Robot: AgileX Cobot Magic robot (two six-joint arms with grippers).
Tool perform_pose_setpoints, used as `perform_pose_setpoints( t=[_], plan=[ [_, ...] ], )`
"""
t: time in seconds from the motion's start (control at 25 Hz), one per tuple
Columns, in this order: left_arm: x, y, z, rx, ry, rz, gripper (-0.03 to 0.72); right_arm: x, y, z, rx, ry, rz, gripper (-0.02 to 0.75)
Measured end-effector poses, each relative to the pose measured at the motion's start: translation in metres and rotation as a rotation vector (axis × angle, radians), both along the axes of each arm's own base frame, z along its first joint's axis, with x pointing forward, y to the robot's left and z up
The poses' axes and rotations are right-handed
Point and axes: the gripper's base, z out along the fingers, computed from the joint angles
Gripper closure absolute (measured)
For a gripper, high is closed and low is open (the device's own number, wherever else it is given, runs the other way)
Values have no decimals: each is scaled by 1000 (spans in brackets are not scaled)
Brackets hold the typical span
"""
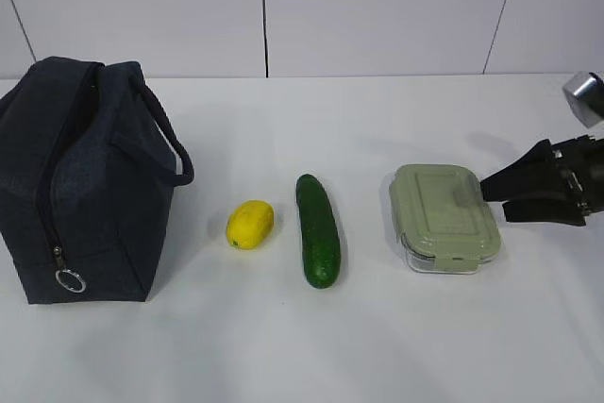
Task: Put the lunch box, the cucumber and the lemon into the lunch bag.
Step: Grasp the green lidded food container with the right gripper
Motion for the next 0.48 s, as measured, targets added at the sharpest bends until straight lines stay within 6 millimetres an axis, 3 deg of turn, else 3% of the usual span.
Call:
perform_pose_setpoints(
  t=[0.48],
  plan=[
    [0,0,0,0,0,0,450,23,-8,-25,1,9,8,91]
  ],
)
